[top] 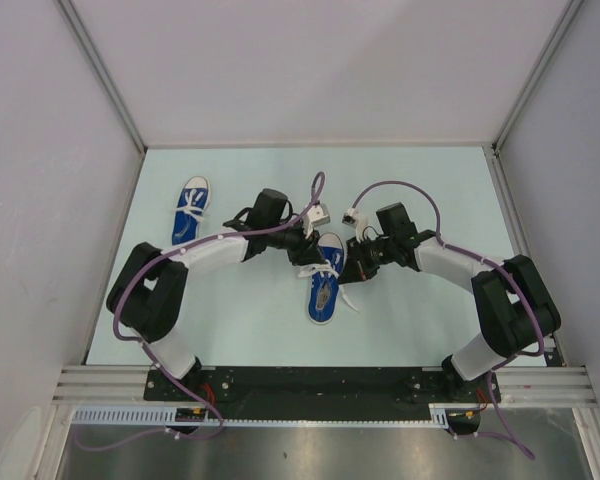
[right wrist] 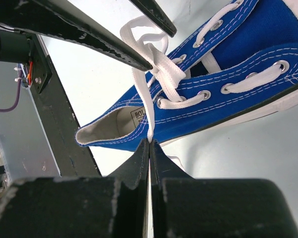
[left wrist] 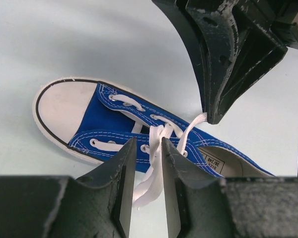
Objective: Tie the shoes
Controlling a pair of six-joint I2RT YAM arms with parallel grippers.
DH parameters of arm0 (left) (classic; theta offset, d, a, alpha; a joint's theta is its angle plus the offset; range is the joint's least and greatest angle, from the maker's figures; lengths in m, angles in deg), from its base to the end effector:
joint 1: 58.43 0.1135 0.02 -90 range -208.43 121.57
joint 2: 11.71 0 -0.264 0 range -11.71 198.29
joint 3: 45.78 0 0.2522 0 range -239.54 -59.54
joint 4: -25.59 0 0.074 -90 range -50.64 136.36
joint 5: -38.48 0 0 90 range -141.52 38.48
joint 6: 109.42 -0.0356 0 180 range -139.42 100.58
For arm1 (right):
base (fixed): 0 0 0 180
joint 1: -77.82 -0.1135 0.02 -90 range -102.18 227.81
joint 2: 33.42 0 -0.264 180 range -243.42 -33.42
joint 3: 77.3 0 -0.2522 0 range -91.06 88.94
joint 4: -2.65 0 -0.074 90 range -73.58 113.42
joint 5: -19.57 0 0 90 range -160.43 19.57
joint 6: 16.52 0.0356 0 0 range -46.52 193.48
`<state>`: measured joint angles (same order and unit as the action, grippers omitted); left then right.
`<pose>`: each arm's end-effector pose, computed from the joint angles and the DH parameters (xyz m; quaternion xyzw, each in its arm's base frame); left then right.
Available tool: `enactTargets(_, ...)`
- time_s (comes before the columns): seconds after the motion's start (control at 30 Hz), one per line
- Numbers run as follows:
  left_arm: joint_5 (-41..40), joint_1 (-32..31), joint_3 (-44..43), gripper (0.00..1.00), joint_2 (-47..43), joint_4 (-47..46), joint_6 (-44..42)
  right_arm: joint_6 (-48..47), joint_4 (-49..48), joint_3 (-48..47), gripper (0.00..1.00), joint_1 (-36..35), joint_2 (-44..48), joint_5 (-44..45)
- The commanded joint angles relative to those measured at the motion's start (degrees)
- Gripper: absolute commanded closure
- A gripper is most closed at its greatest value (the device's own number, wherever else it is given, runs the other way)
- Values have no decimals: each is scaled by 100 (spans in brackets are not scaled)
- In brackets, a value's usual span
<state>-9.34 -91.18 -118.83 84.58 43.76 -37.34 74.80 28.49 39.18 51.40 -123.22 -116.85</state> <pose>0.2864 -0.2127 0.2100 0.4977 0.7052 -0.3748 0.3383 0.2623 0.1591 0.1881 -0.3138 0.8207 0.4334 0.2003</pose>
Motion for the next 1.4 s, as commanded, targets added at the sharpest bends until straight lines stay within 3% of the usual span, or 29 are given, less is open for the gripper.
enactTargets(0.0, 142, -21, -224, 69, 65, -19, -19, 8, -153, -227, 100, -30, 6, -87)
enactTargets(0.1, 177, -56, -241, 71, 100, -1, -19, 61, -188, -227, 100, -31, -3, -87)
enactTargets(0.13, 212, -73, -250, 79, 100, 8, -2, 87, -214, -227, 100, -48, -11, -87)
enactTargets(0.37, 546, -73, -224, 100, 39, -238, 244, 324, -320, -333, 100, -48, -125, -61)
enactTargets(0.67, 643, -82, 75, 100, -128, -677, 613, 895, -592, -456, 100, -74, -398, -140)
enactTargets(1.37, 784, -64, 339, 100, -313, -599, 640, 2021, -1155, -553, 100, 48, -811, -174)
